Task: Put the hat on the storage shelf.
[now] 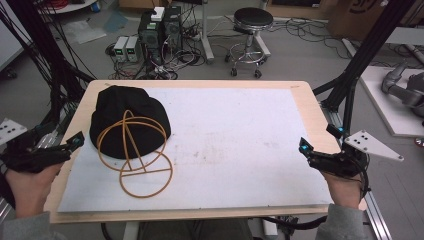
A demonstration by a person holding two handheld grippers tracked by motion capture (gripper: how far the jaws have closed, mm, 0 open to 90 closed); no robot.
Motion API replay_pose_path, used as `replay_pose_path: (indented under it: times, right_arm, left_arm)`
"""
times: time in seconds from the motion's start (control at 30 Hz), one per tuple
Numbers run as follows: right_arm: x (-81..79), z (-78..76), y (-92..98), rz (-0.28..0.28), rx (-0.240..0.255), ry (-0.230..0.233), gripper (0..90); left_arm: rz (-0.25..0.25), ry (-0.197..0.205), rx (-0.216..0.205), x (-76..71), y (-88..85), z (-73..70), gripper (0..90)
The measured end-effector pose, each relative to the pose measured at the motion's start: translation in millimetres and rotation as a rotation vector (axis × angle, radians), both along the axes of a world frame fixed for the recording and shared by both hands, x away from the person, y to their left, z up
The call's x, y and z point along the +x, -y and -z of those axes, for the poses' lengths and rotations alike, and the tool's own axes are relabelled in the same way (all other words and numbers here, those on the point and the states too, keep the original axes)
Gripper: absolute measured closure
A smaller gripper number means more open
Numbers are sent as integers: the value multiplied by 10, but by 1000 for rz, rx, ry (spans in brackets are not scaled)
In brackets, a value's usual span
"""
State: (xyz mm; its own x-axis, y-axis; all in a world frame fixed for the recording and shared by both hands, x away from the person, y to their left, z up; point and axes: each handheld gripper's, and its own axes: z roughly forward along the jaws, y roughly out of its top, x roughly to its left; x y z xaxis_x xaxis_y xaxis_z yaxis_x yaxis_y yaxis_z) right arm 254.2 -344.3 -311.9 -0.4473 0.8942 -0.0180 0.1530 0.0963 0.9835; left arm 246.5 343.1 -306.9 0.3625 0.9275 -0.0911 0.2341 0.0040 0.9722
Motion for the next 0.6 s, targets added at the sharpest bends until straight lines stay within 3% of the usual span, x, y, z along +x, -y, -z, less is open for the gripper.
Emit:
replay_pose_path:
  times: [0.03,0.13,0.17,0.2,0.27,0.3,0.37,0.47,0.6]
  right_arm:
    - [-1,7,6,0,-9,-3,36]
    - [-3,21,15,1,-17,-6,36]
    - [-5,28,17,3,-17,-12,36]
    - [-4,32,20,2,-18,-13,36]
    - [-5,47,20,2,-20,-17,36]
    - [0,55,25,1,-30,-18,36]
    - [5,75,27,-3,-30,-25,36]
    - [11,88,27,-2,-21,-34,36]
    - [58,163,12,-14,-12,-57,36]
  left_arm:
    - [10,-3,3,101,0,-40,21]
    - [17,-3,2,199,13,-76,21]
    - [24,-10,17,312,24,-104,21]
    - [24,-10,17,312,24,-104,21]
    - [41,-20,20,484,26,-128,21]
    - [41,-20,20,484,26,-128,21]
    - [38,-20,37,651,19,-142,24]
    - [50,-17,40,729,12,-139,66]
    - [100,-54,61,998,18,-127,72]
